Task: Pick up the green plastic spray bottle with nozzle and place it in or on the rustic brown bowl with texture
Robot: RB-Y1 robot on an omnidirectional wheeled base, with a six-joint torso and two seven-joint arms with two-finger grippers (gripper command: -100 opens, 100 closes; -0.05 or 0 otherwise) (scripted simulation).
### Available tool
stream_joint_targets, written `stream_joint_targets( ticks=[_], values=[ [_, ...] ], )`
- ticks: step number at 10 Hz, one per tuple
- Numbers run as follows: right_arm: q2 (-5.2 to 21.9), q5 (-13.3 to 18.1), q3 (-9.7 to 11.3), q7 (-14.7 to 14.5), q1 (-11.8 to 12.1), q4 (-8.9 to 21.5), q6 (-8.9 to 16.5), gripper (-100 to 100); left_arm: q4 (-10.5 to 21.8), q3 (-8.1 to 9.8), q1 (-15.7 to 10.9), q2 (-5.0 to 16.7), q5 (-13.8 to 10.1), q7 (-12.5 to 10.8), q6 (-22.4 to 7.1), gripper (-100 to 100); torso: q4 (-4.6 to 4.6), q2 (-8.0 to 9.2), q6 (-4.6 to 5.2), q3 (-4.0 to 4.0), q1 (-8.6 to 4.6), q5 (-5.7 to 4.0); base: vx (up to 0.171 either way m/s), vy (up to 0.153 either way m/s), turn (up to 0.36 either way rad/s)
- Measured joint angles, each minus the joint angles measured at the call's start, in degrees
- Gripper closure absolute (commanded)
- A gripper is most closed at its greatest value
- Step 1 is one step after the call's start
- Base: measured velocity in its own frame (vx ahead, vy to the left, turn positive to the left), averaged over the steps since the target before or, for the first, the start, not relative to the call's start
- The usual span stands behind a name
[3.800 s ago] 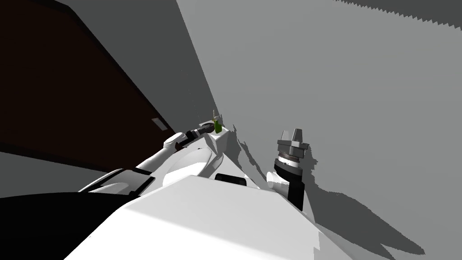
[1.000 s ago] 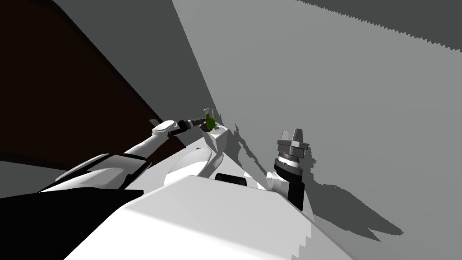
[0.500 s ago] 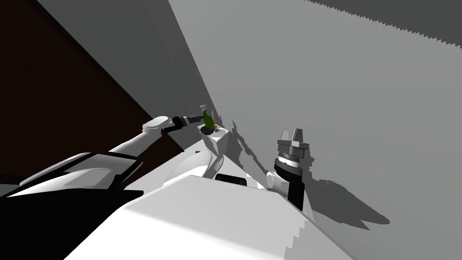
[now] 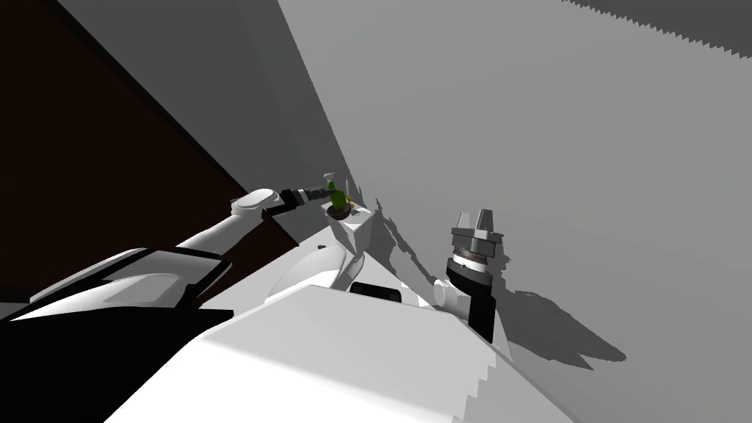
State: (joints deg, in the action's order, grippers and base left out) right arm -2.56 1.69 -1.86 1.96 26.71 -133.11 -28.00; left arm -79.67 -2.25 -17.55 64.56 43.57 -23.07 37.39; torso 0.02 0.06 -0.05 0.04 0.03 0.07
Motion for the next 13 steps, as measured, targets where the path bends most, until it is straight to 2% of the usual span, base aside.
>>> stream_joint_targets(
  ticks=[1,2,8,9,13],
  values=[
    [0.0,0.0,0.0,0.0,0.0,0.0,0.0,0,0.0,0.00,0.0,0.0,0.0,0.0,0.0,0,0.01,0.01,0.00,0.01,-0.01,0.00,0.000,0.000,0.000],
    [0.0,0.0,0.0,0.0,0.0,0.0,0.0,0,0.0,-0.02,0.0,0.0,0.0,0.0,0.0,-100,0.04,0.04,0.03,0.04,-0.06,-0.03,0.025,-0.011,0.063],
    [0.0,0.0,0.0,0.0,0.0,0.0,0.0,0,-2.3,1.47,-1.1,6.0,-0.7,-6.6,1.4,-100,0.06,-0.01,0.05,0.03,-0.25,-0.11,0.033,-0.021,0.037],
    [0.0,0.0,0.0,0.0,0.0,0.0,0.0,0,-2.3,1.51,-1.2,6.1,-0.7,-6.8,1.5,0,0.06,0.04,0.06,0.05,-0.20,-0.09,0.000,0.000,0.000],
    [0.0,0.0,0.0,0.0,0.0,0.0,0.0,0,-2.3,1.50,-1.1,6.1,-0.7,-6.7,1.5,0,0.09,0.12,0.05,0.10,-0.16,-0.08,0.000,0.000,0.000]
  ],
)
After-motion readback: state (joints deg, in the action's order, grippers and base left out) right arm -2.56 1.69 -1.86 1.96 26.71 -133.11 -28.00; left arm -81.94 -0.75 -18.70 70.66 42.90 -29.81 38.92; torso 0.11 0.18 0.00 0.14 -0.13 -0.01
